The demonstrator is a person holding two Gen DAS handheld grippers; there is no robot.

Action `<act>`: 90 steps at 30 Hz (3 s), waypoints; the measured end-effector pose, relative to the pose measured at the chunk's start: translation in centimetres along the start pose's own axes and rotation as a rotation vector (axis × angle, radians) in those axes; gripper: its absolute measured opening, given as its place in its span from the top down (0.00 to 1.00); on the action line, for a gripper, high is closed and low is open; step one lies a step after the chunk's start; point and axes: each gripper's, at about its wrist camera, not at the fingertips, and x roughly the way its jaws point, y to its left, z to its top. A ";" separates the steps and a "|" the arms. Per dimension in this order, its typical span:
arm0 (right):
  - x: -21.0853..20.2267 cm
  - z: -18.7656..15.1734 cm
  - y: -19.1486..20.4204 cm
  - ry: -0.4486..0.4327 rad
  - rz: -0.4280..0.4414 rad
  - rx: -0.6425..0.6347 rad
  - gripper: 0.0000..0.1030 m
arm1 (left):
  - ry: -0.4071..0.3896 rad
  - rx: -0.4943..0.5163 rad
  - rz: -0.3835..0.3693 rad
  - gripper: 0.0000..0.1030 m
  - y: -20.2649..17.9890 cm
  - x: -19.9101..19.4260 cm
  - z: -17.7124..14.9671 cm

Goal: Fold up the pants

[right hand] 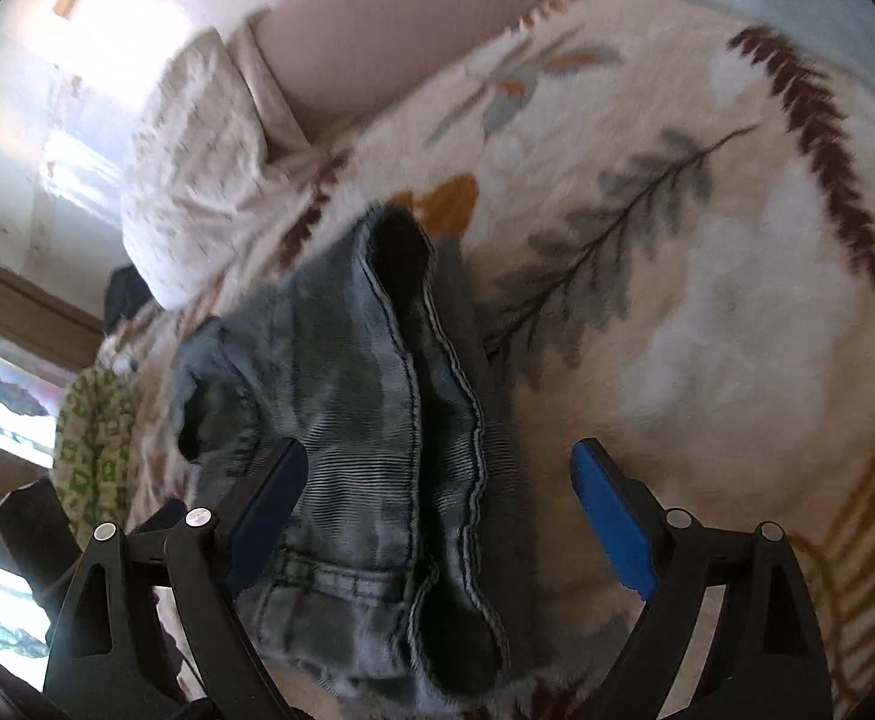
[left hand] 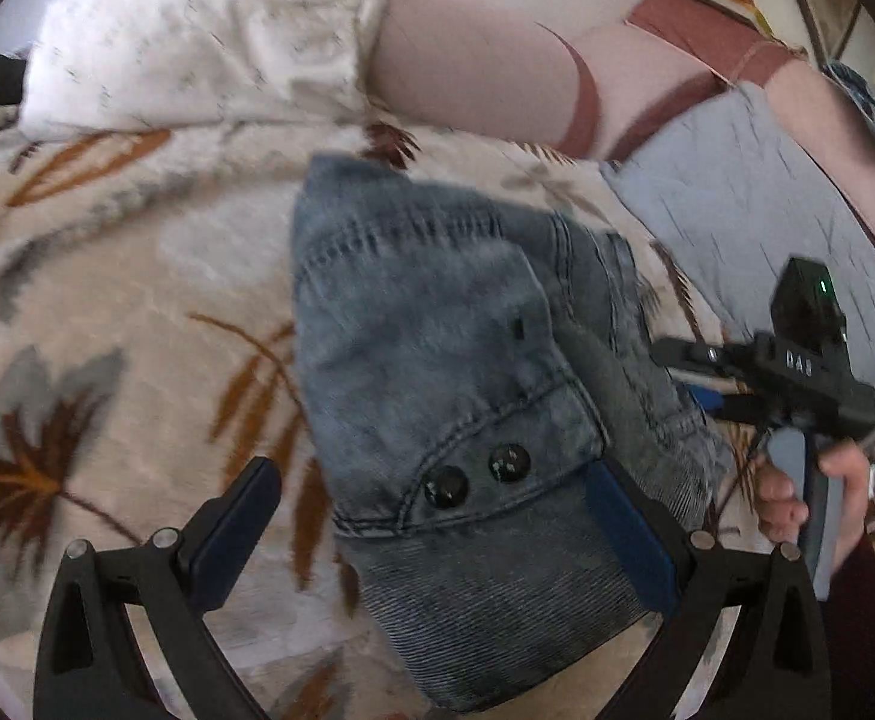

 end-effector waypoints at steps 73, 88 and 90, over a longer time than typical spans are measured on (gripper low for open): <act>2.2 -3.1 16.4 -0.204 0.091 -0.330 0.41 | -0.293 0.062 0.547 0.04 4.5 -9.8 2.1; -9.8 -17.8 20.1 -0.638 -0.047 -0.627 0.24 | -0.441 0.076 0.759 0.00 -3.4 -19.8 -8.3; -11.0 -19.3 20.5 -0.664 -0.039 -0.617 0.24 | -0.470 0.108 0.782 0.00 -4.8 -21.3 -9.3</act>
